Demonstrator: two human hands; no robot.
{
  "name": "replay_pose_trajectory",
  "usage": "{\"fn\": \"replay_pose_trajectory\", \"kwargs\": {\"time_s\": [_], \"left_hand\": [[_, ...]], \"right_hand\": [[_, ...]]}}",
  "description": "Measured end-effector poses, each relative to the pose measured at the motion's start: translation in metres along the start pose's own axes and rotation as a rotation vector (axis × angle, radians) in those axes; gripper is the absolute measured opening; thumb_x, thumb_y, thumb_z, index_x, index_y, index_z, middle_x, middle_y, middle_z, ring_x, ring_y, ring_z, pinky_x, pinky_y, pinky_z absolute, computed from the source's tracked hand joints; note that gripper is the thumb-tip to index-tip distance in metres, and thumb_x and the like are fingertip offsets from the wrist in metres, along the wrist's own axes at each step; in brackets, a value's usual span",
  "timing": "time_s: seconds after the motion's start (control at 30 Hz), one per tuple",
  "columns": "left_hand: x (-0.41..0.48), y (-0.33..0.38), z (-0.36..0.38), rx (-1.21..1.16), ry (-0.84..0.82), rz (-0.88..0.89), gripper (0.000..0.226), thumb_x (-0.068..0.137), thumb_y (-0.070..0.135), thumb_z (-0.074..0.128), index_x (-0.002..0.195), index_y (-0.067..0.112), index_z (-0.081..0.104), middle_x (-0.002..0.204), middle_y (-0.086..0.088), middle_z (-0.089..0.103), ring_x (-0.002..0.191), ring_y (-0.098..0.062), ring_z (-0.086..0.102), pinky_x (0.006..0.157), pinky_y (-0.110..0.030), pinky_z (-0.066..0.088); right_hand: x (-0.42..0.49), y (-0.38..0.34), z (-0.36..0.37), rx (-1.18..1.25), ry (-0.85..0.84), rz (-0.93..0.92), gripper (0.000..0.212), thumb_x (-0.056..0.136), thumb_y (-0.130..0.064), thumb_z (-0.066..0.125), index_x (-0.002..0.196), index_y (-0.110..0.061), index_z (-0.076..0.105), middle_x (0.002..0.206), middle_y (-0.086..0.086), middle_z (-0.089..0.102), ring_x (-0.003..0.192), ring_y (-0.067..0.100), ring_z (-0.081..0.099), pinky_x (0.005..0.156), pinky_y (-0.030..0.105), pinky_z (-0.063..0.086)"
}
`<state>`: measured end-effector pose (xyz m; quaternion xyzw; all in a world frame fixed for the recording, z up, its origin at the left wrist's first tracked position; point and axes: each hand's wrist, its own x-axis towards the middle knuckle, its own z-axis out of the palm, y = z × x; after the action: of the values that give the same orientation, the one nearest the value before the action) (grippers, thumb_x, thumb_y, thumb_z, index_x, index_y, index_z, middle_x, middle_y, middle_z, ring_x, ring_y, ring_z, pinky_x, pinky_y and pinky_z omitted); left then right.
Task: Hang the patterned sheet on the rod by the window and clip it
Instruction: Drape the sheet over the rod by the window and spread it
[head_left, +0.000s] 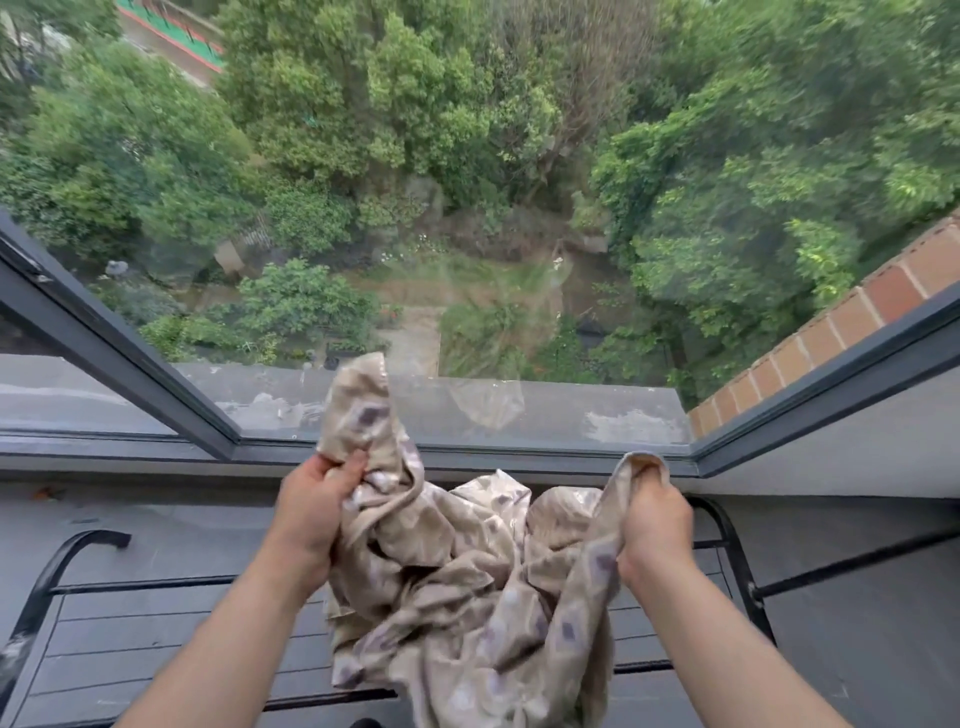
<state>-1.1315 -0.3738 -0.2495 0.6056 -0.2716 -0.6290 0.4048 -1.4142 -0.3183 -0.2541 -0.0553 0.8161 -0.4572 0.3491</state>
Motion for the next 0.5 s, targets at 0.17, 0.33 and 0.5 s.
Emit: {"fn": "replay_pose_trajectory", "kwargs": {"time_s": [0.17,0.33,0.5], "left_hand": [[-0.045,0.064,-0.013,-0.179,0.025,0.117,0.026,0.097,0.014,0.049,0.088,0.015,0.073,0.082,-0.008,0.075,0.068,-0.019,0.072,0.061,-0.036,0.061],[-0.115,0.146,0.012,-0.381,-0.124,0.203,0.026,0.086,0.021,0.053,0.084,0.026,0.078,0.083,-0.004,0.075,0.072,-0.018,0.072,0.067,-0.039,0.061],[-0.177,0.224,0.045,-0.515,-0.244,0.285,0.025,0.082,0.024,0.054,0.083,0.028,0.078,0.082,-0.001,0.075,0.07,-0.017,0.073,0.062,-0.039,0.061]], "right_hand": [[-0.031,-0.072,-0.028,0.011,-0.184,-0.105,0.034,0.088,-0.042,0.054,0.094,-0.01,0.065,0.097,0.019,0.07,0.093,0.039,0.067,0.087,0.058,0.053],[-0.114,-0.152,-0.054,-0.389,-0.603,-0.468,0.035,0.082,-0.053,0.07,0.094,-0.02,0.068,0.087,-0.004,0.071,0.081,0.014,0.067,0.079,0.034,0.054],[-0.184,-0.172,-0.056,-0.743,-0.861,-0.528,0.082,0.069,-0.046,0.083,0.141,-0.031,0.047,0.129,-0.011,0.056,0.114,0.002,0.055,0.098,0.016,0.041]]}}
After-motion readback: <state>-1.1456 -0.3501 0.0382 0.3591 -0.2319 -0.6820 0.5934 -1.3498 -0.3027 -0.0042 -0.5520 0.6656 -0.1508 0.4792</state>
